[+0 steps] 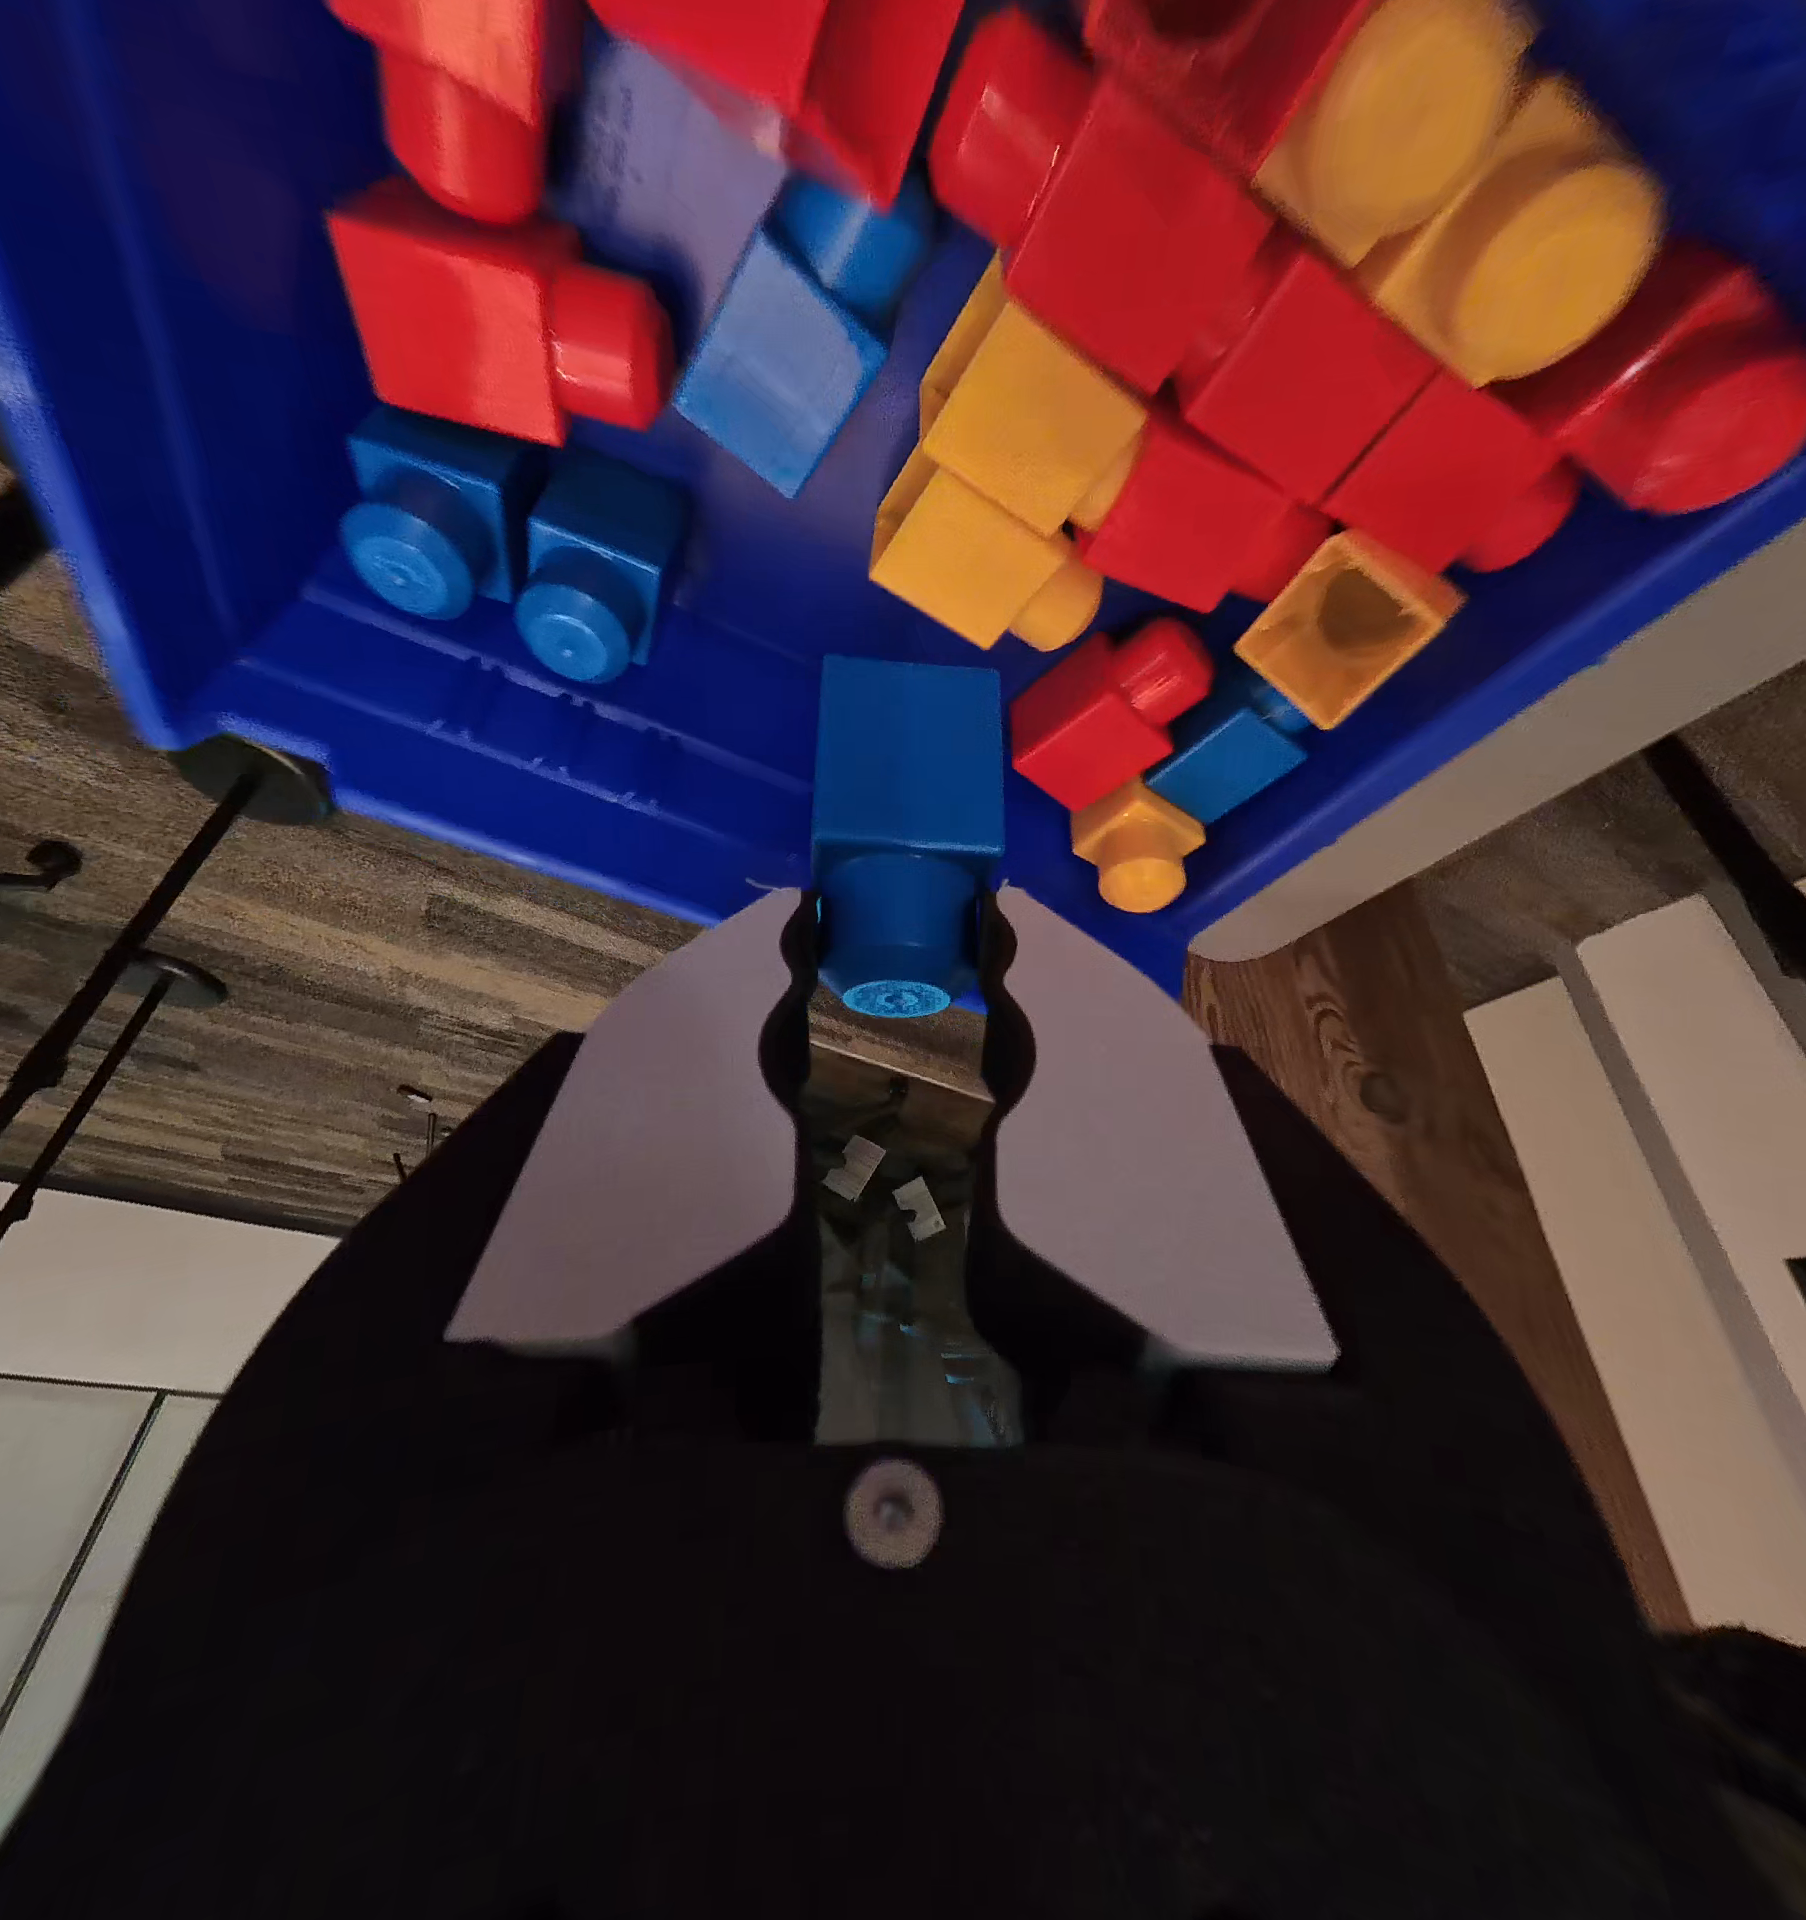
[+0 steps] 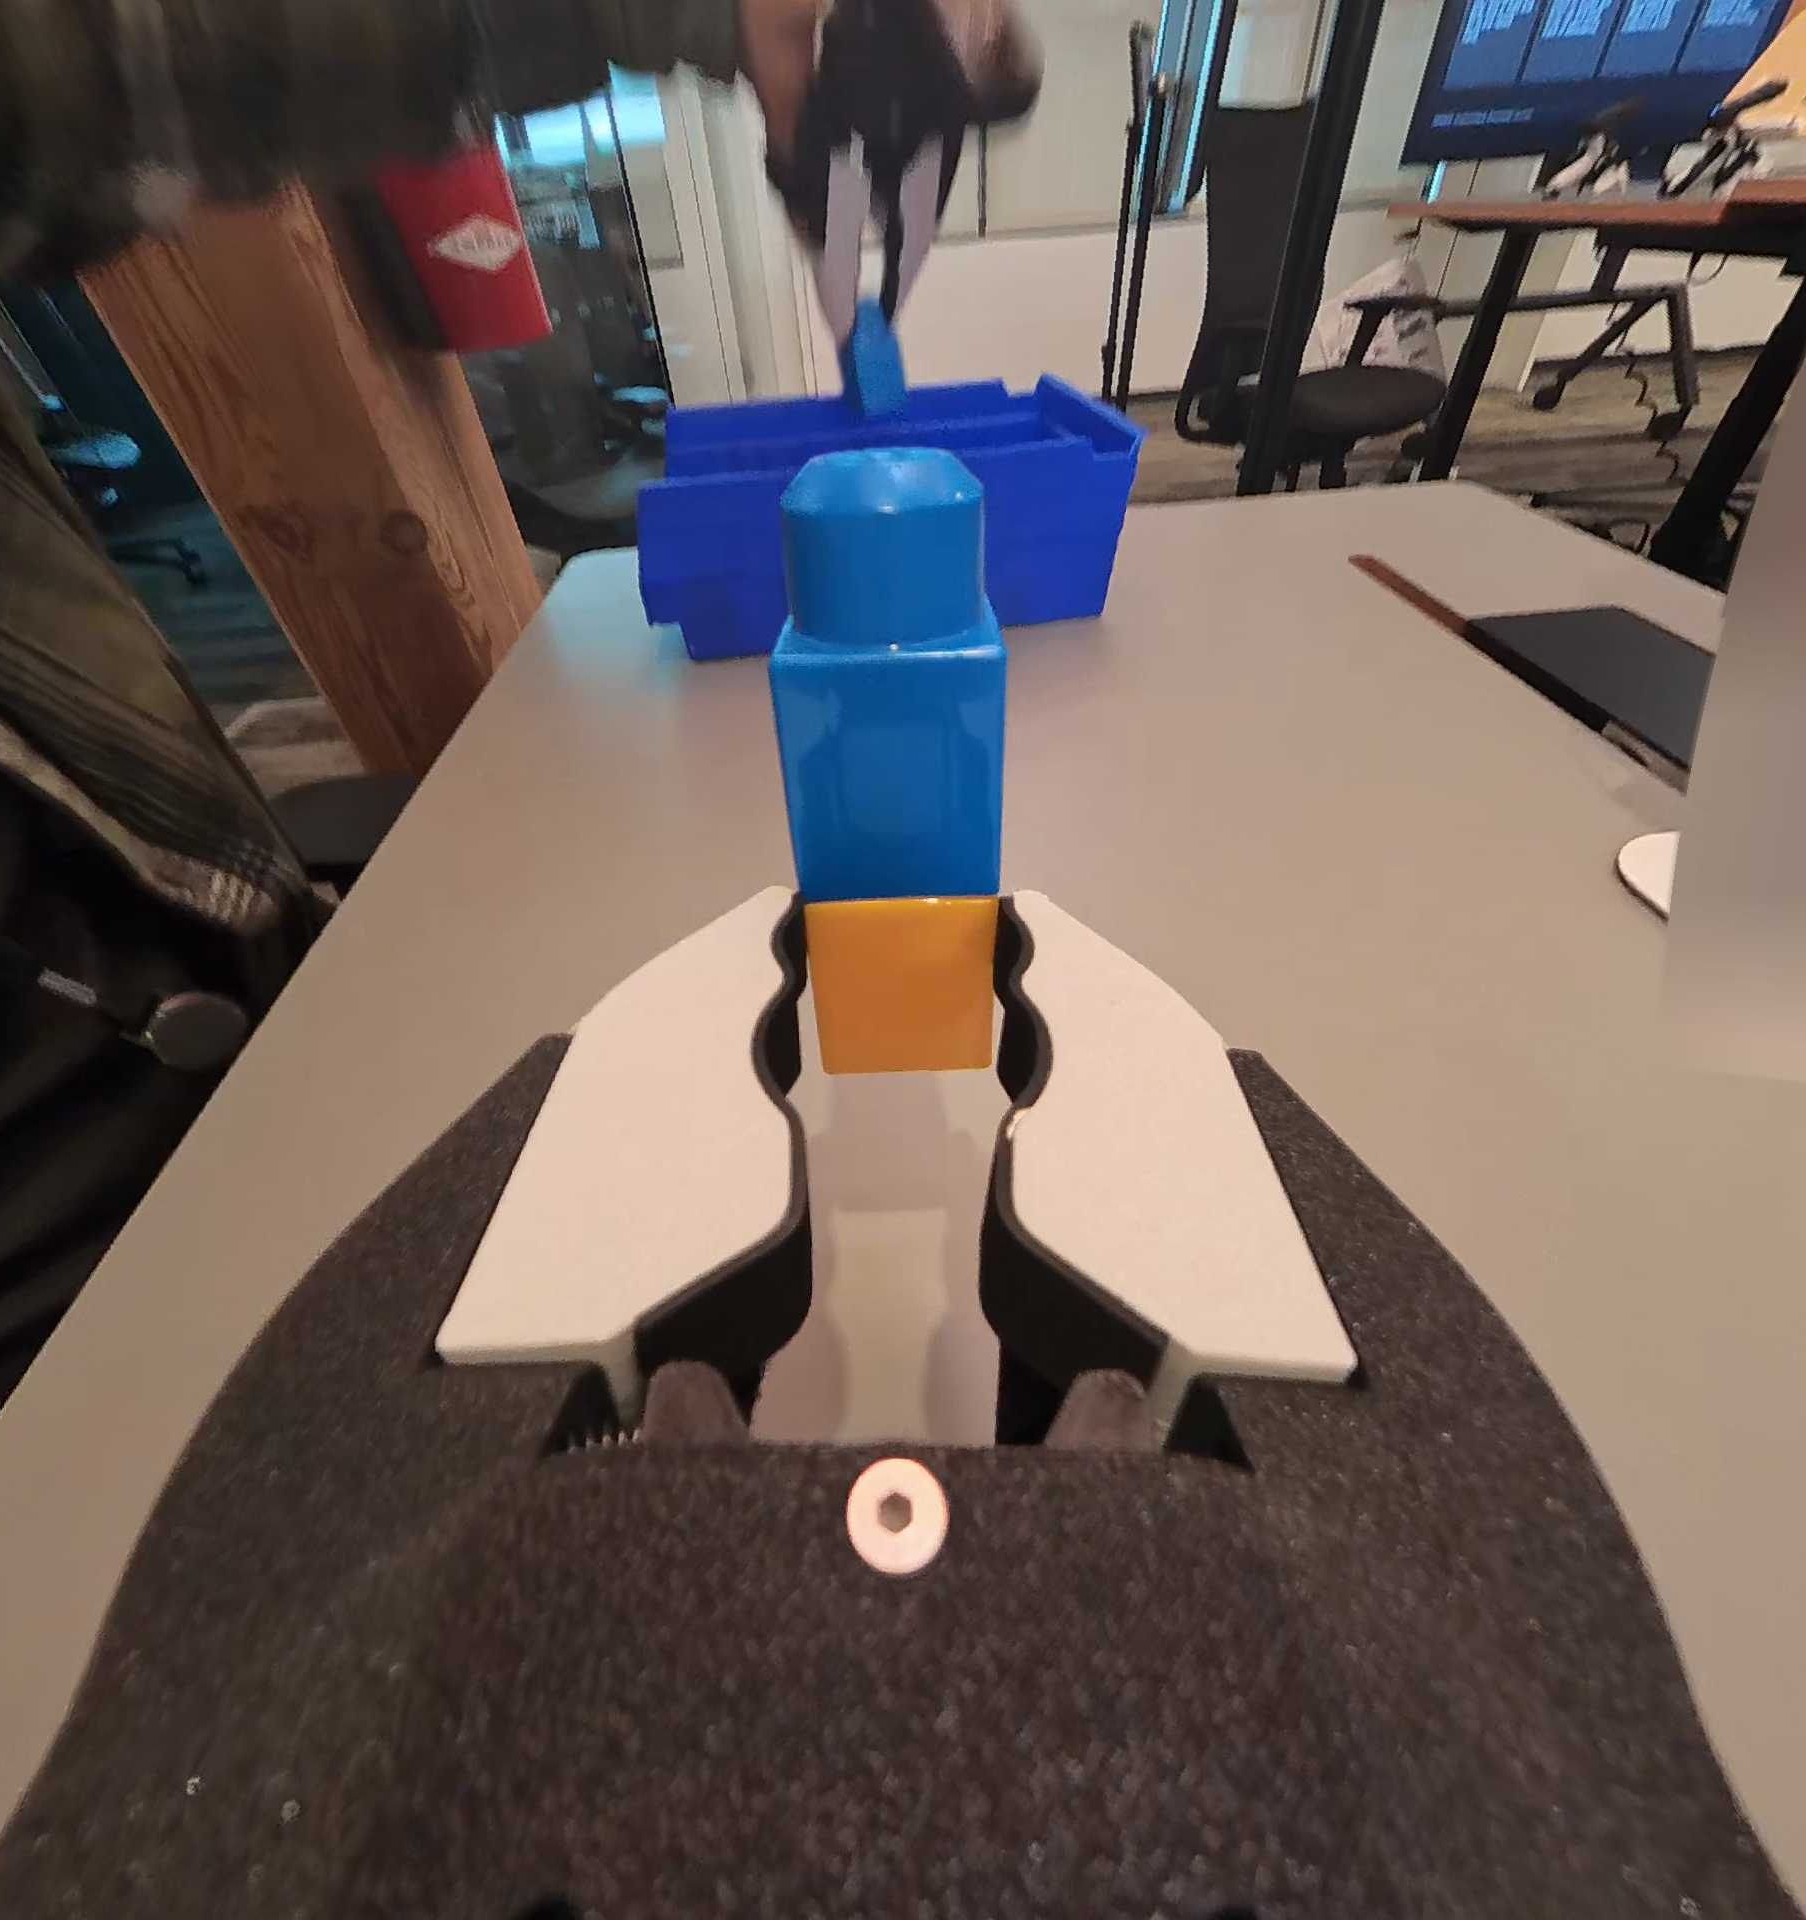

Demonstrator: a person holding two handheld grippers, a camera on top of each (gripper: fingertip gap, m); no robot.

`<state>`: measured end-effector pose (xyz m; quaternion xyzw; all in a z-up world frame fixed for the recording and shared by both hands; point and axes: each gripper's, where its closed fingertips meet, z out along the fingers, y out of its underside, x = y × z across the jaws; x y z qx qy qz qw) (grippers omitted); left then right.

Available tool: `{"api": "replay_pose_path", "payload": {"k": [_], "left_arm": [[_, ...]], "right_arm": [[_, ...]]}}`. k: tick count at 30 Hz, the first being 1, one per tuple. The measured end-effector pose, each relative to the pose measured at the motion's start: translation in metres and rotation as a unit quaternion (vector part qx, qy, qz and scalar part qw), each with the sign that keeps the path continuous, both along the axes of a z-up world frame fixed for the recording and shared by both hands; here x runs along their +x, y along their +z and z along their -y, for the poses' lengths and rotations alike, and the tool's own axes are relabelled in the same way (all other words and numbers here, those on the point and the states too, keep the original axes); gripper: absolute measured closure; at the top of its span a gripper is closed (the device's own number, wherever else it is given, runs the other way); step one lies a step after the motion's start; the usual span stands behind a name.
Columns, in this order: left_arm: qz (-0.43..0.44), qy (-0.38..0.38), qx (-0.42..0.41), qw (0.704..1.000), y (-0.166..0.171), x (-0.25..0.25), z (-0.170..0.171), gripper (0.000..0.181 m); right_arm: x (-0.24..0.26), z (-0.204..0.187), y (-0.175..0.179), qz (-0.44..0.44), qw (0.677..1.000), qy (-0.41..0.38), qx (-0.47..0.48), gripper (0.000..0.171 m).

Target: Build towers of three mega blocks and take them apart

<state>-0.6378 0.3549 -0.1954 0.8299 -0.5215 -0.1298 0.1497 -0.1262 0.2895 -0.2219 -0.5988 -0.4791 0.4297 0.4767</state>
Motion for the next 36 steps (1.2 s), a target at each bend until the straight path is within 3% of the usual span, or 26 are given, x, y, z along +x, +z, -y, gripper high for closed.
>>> {"api": "replay_pose_path", "payload": {"k": [1, 9, 16, 25, 36], "left_arm": [[0.004, -0.005, 0.008, 1.0, 0.012, 0.011, -0.002, 0.152], [0.081, -0.094, 0.059, 0.991, 0.095, 0.174, -0.015, 0.152], [0.118, -0.174, 0.051, 0.976, 0.105, 0.313, 0.002, 0.152], [0.112, -0.226, 0.017, 0.968, 0.087, 0.388, 0.027, 0.153], [0.08, -0.24, -0.015, 0.967, 0.073, 0.425, 0.045, 0.152]], "right_arm": [[-0.001, 0.0, -0.002, 0.007, 1.0, 0.001, 0.0, 0.137], [-0.009, 0.003, -0.013, 0.038, 0.999, 0.005, -0.015, 0.137], [-0.021, 0.007, -0.015, 0.044, 0.999, 0.017, -0.024, 0.137], [-0.037, 0.004, -0.02, 0.059, 0.998, 0.019, -0.029, 0.137], [-0.046, -0.003, -0.018, 0.059, 0.998, 0.013, -0.018, 0.137]]}}
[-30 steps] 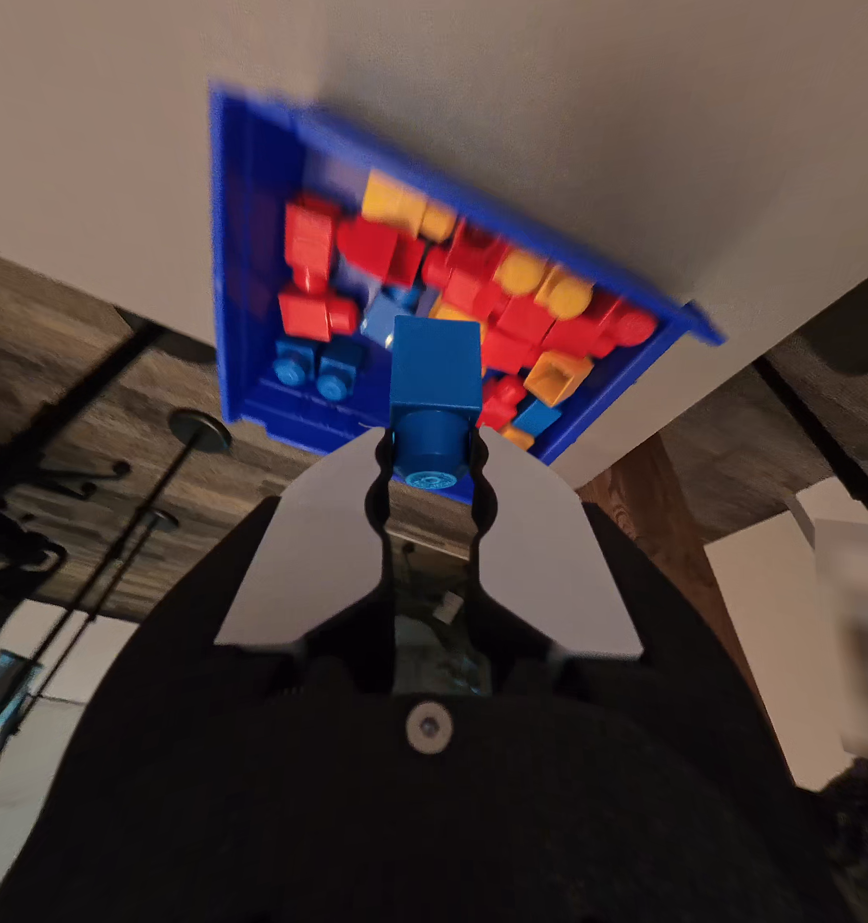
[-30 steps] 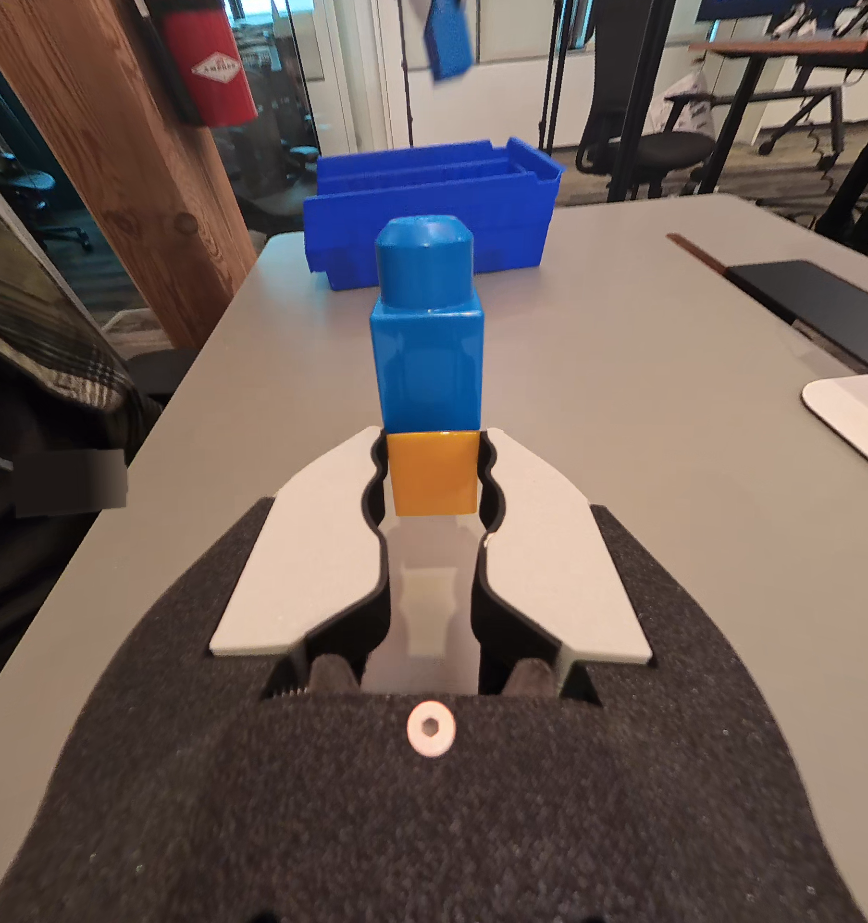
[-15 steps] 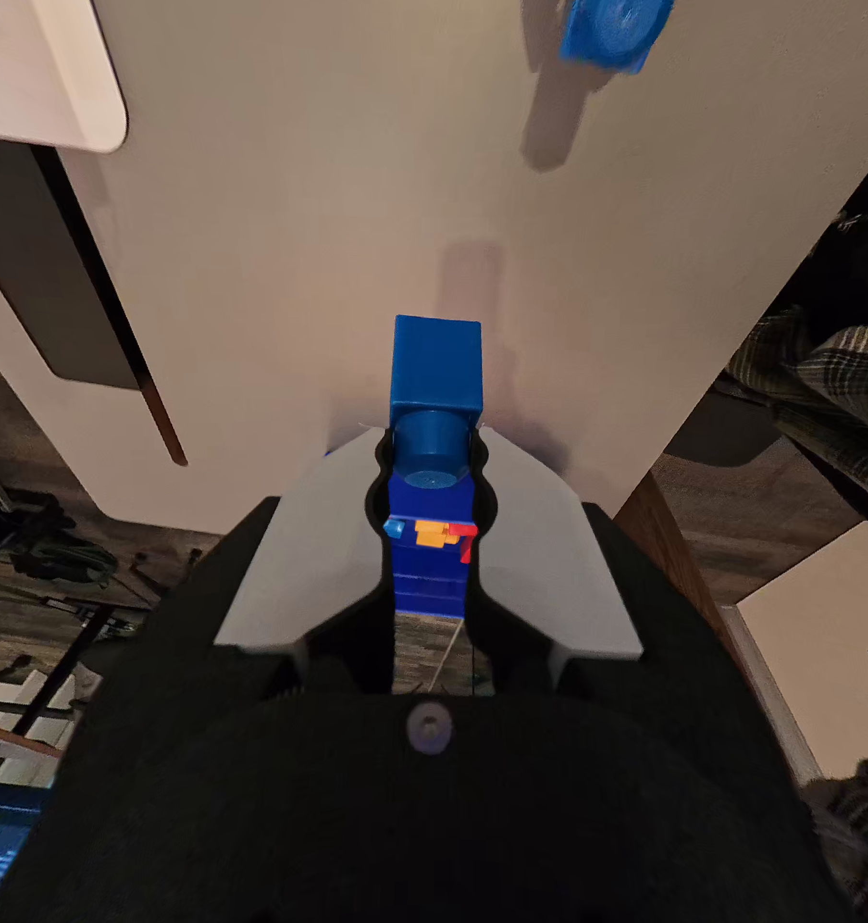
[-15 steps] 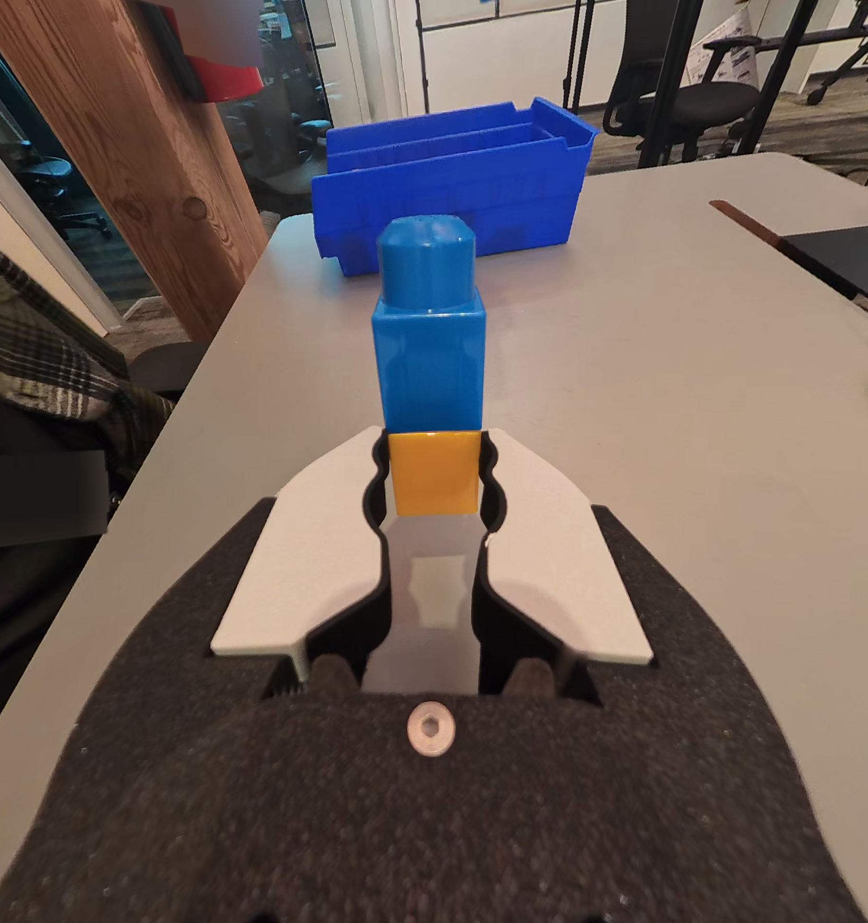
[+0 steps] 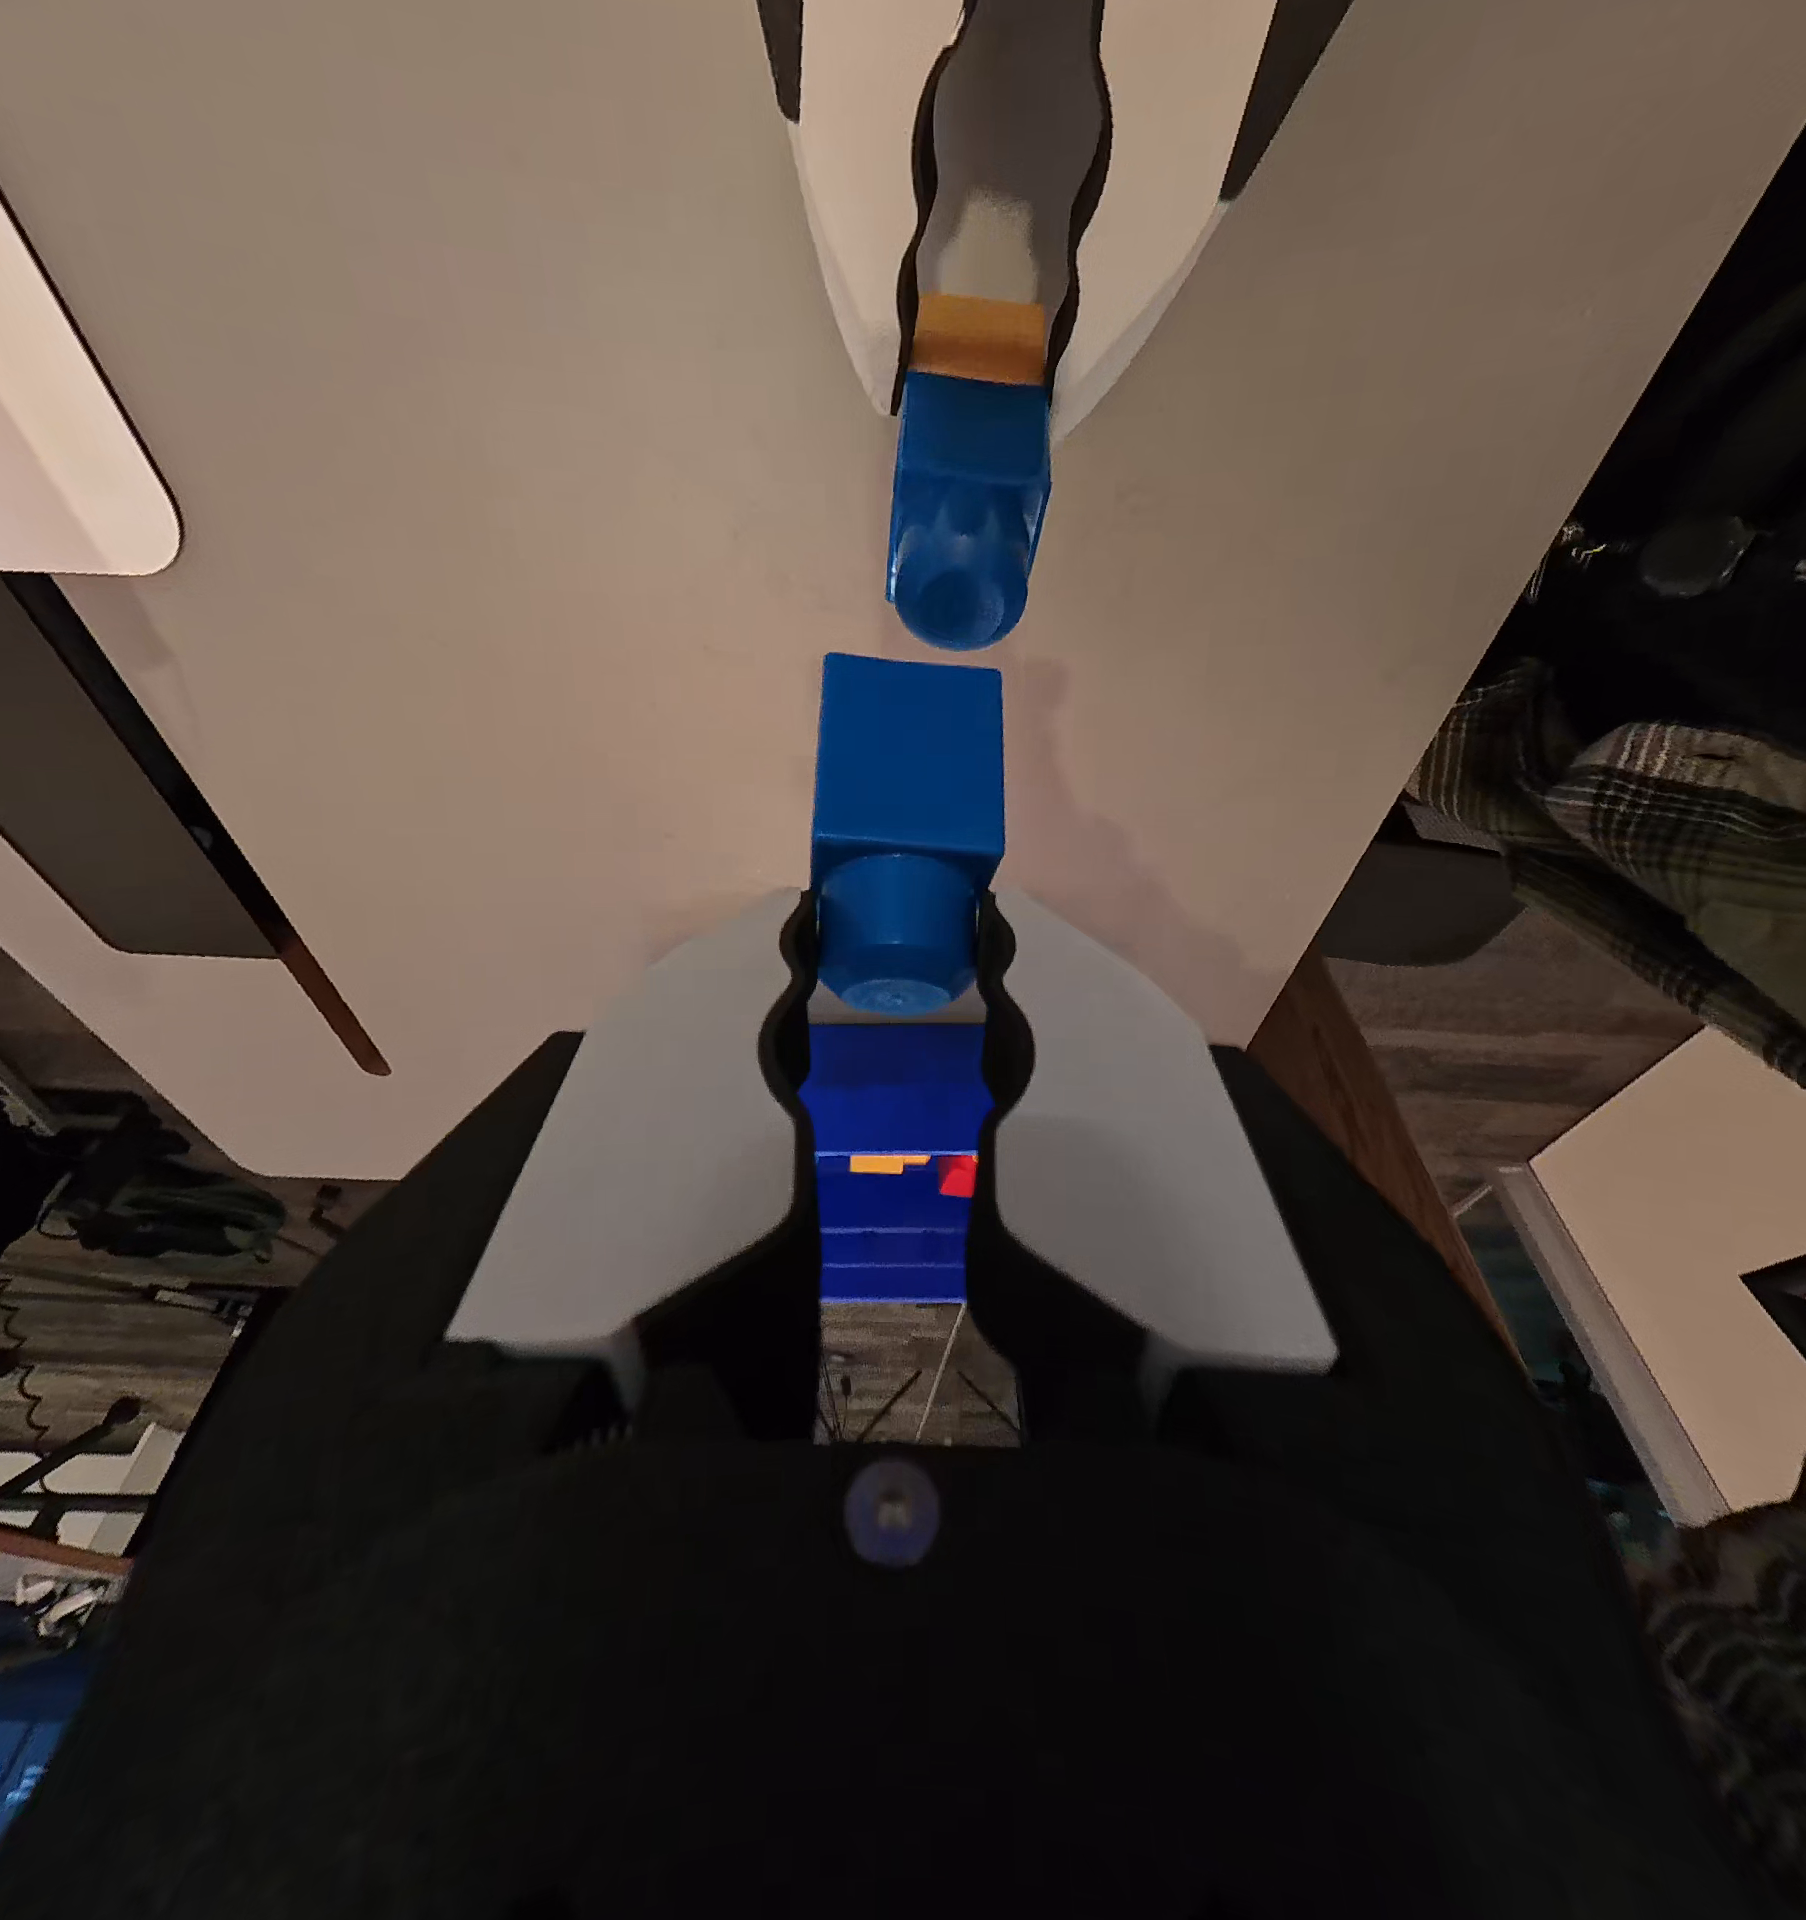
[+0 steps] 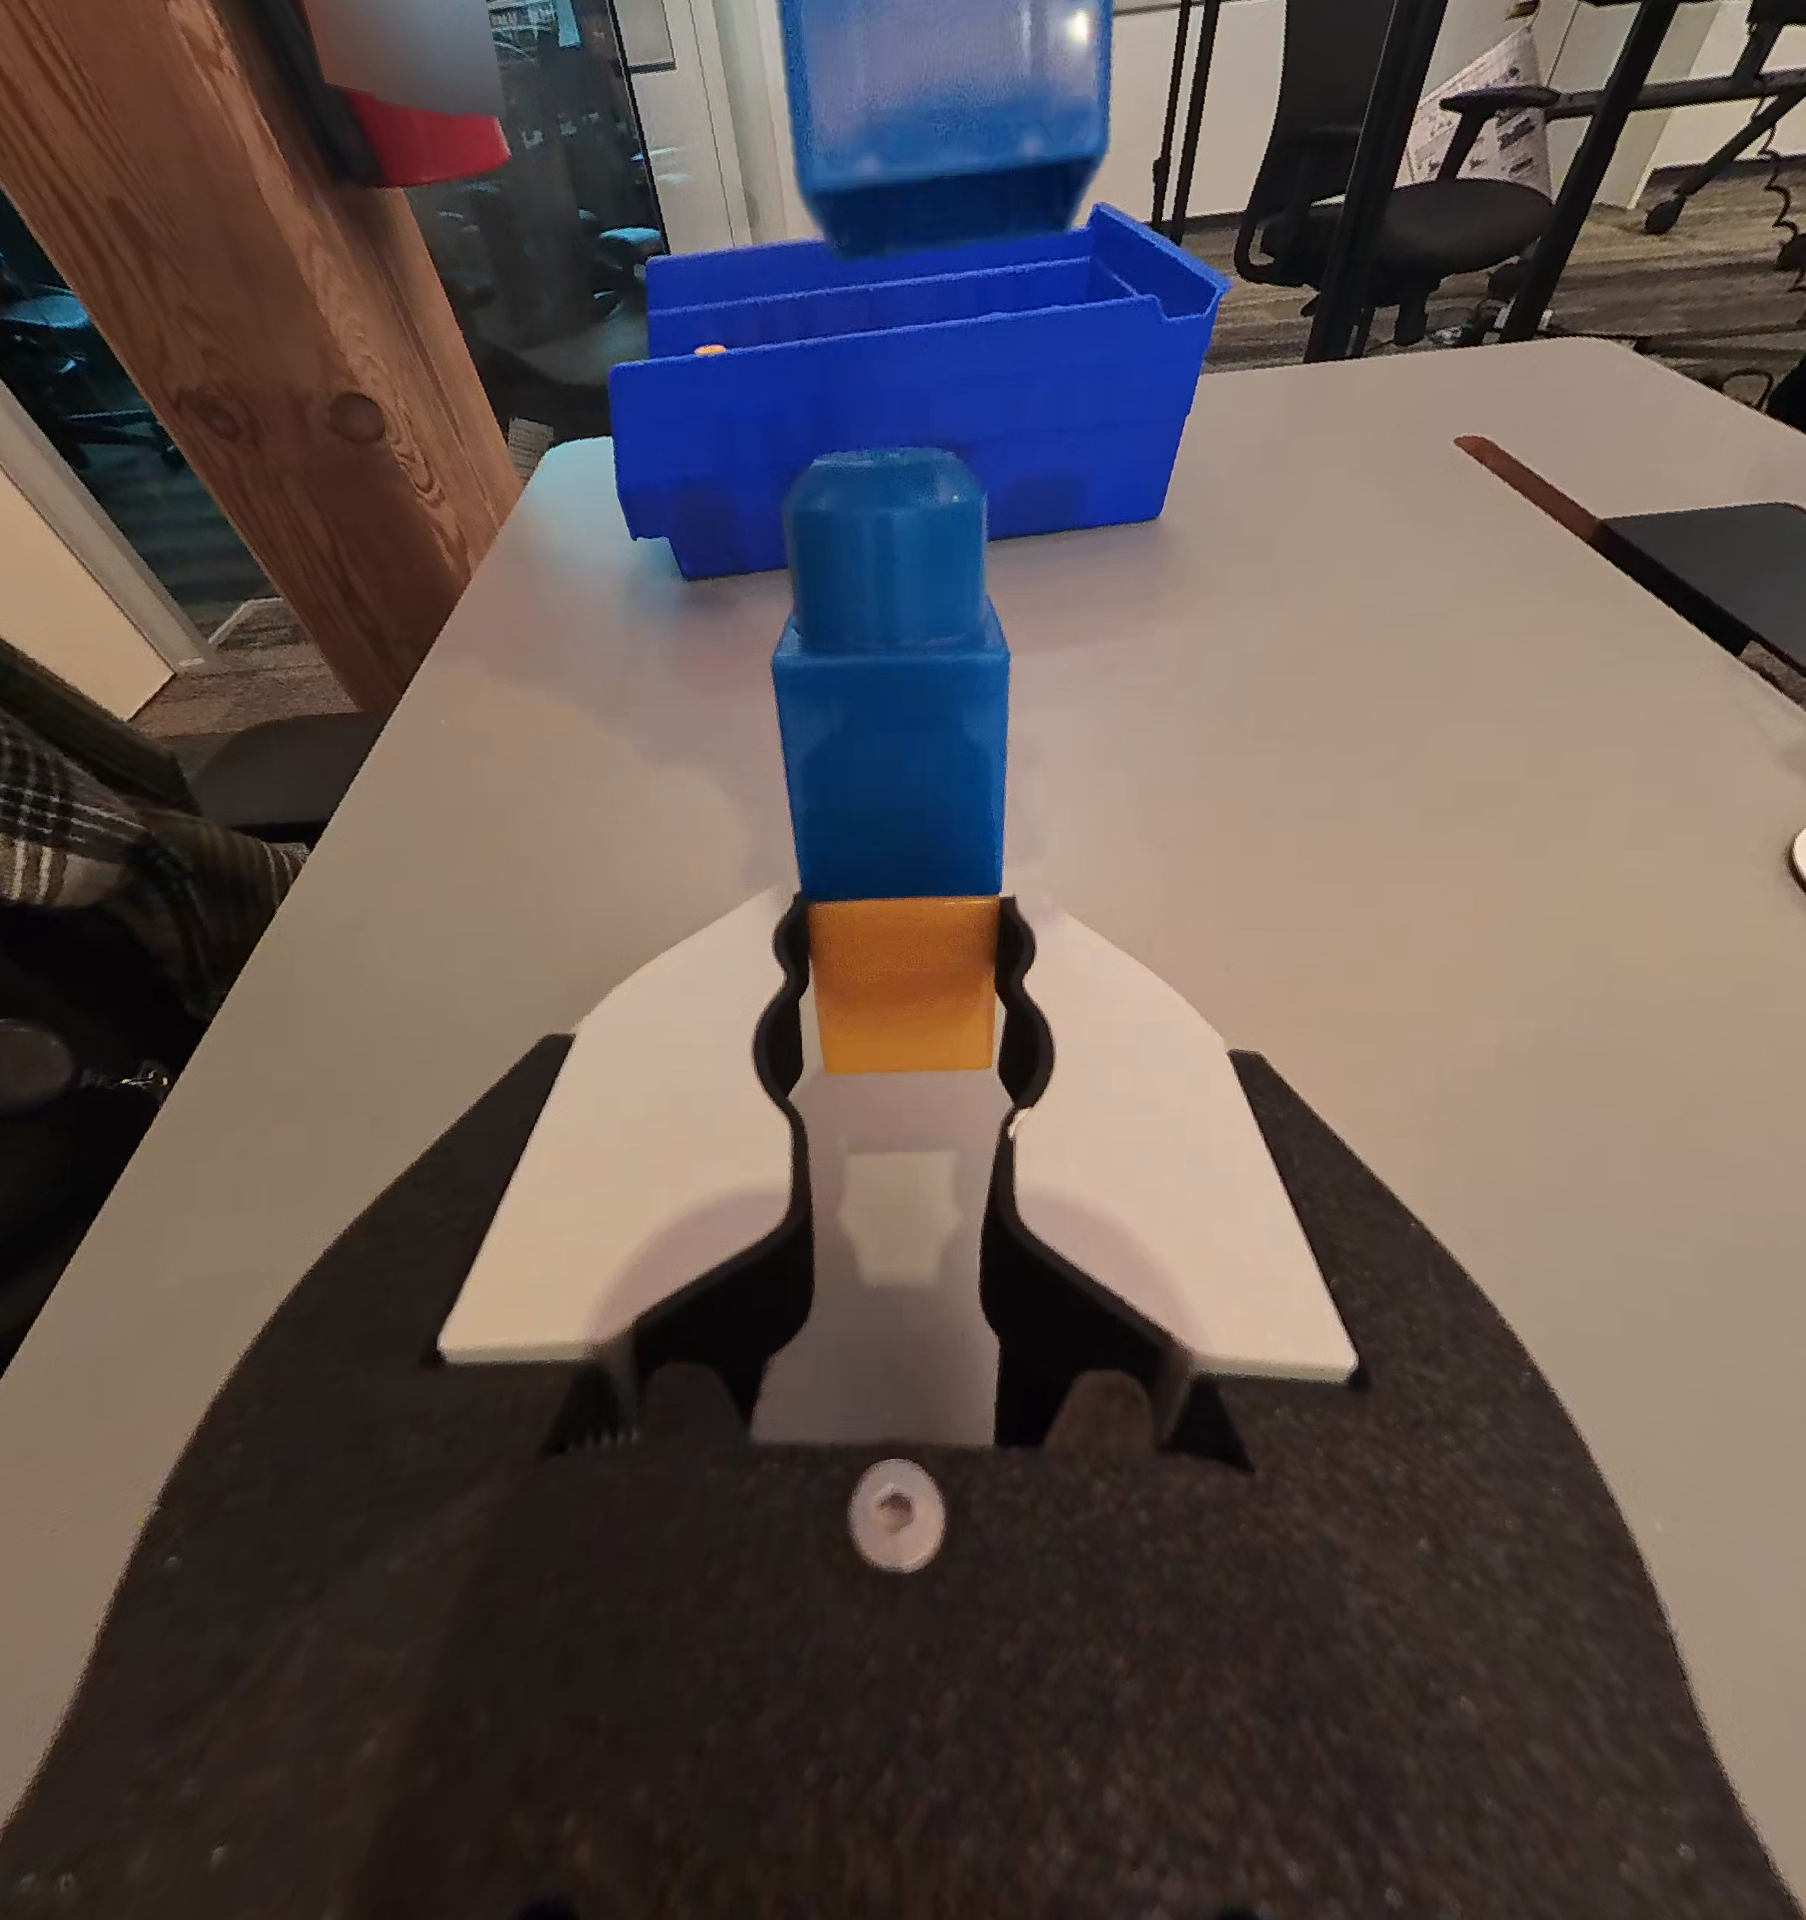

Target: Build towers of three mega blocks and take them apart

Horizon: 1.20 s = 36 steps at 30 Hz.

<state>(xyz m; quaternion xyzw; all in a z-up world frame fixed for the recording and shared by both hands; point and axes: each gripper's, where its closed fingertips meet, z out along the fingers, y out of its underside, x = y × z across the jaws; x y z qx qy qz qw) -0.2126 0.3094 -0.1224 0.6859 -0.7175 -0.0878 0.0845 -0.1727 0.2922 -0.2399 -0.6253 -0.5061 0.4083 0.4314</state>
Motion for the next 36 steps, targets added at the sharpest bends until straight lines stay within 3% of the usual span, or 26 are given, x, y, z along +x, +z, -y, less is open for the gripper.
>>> {"api": "replay_pose_path", "payload": {"k": [25, 36], "left_arm": [[-0.093, -0.024, -0.009, 0.995, -0.018, 0.022, 0.014, 0.153], [-0.033, -0.024, -0.008, 0.999, -0.006, 0.036, 0.012, 0.153]], "right_arm": [[0.001, 0.0, 0.014, -0.022, 0.999, -0.018, 0.036, 0.138], [0.008, 0.0, 0.032, -0.082, 0.995, -0.034, 0.038, 0.138]]}}
